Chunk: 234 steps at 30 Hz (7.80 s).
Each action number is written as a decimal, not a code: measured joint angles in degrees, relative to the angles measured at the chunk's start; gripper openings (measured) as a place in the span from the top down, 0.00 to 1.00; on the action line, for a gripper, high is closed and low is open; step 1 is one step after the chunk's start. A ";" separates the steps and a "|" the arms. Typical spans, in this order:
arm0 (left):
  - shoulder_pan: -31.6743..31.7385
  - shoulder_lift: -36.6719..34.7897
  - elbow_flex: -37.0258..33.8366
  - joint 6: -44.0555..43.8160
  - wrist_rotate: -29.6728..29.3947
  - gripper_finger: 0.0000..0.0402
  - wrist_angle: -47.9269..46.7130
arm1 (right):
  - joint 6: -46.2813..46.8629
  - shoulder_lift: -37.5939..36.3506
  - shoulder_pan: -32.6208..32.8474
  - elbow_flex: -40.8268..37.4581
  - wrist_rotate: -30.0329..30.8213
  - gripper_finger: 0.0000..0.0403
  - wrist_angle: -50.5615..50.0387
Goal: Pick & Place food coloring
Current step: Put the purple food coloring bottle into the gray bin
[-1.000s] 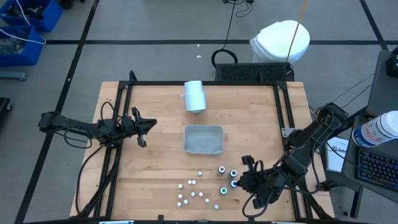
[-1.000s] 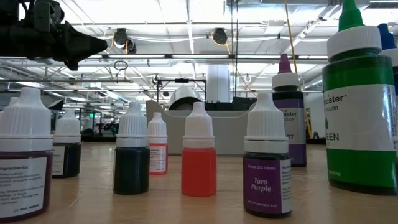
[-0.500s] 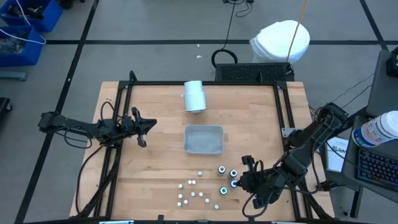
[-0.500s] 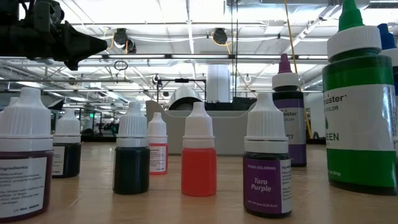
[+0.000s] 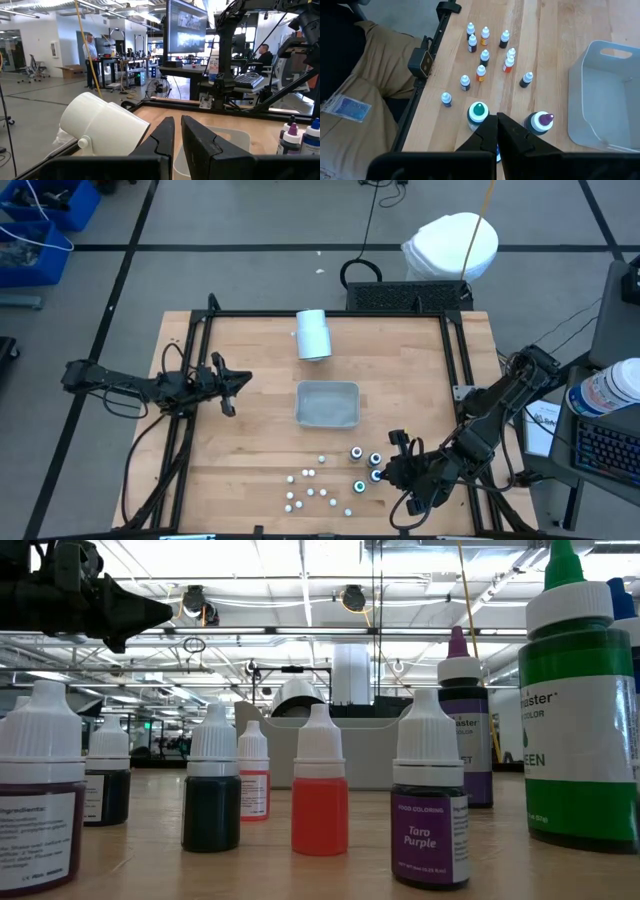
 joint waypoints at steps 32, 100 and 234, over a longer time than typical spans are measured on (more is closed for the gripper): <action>0.00 0.00 0.00 1.44 -0.04 0.90 -0.42 | -3.92 2.38 -6.32 -0.11 -1.16 0.78 1.94; 0.00 0.02 0.00 2.52 -0.13 0.90 -0.37 | -8.64 6.51 -19.96 -17.04 -15.19 0.44 24.82; 0.02 0.00 0.00 3.30 -0.17 0.90 -0.42 | -10.91 9.73 -22.18 0.29 -16.54 0.99 5.34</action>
